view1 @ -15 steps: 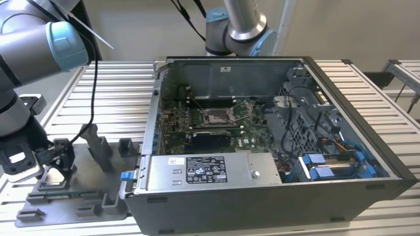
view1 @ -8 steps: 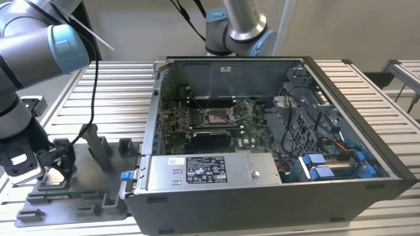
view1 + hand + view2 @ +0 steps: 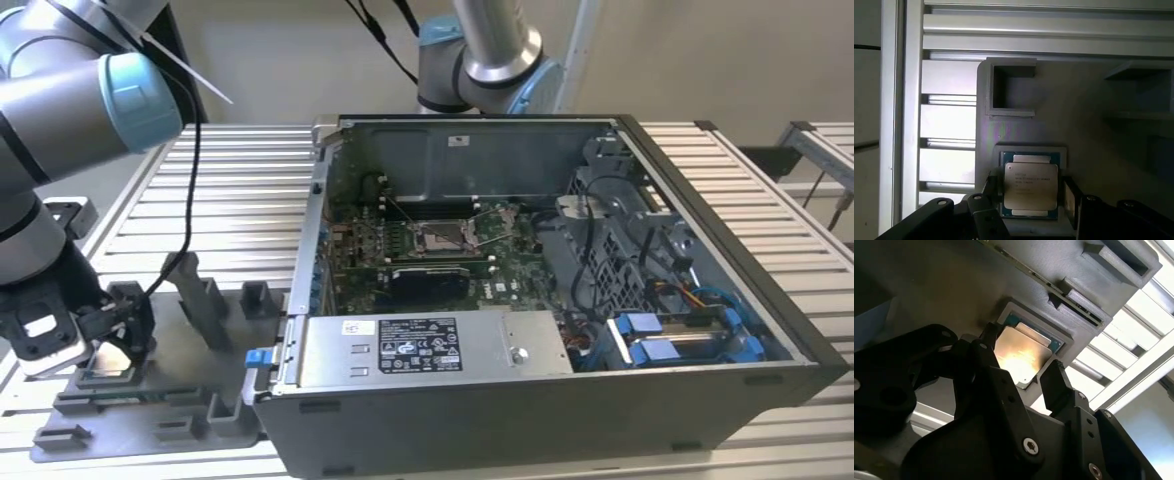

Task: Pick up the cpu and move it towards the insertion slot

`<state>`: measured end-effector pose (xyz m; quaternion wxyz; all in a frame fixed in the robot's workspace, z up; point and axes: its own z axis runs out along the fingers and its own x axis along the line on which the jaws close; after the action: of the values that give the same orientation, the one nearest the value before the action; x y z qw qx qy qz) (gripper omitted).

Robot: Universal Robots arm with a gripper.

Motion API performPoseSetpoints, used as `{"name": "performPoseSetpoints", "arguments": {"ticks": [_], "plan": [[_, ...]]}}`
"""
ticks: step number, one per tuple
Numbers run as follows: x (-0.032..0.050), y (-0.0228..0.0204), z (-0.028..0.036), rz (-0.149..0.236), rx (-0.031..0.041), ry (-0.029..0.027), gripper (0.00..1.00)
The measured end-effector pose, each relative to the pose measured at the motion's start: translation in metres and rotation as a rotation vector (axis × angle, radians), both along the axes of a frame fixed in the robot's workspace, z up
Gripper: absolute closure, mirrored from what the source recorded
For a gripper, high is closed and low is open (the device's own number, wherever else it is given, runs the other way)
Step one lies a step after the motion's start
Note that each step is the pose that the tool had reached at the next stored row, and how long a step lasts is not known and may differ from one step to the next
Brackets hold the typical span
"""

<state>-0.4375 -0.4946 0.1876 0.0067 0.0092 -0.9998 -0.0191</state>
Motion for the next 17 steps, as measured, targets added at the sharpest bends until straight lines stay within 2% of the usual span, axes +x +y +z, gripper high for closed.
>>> {"name": "performPoseSetpoints", "arguments": {"ticks": [5, 6, 14, 17], "plan": [[0.0000, 0.0000, -0.0001, 0.000, 0.0004, -0.0002, 0.00], [0.0000, 0.0000, -0.0001, 0.000, 0.0005, -0.0002, 1.00], [0.0000, 0.0000, 0.0000, 0.000, 0.0010, -0.0003, 1.00], [0.0000, 0.0000, 0.0053, 0.000, 0.0010, 0.0012, 1.00]]}}
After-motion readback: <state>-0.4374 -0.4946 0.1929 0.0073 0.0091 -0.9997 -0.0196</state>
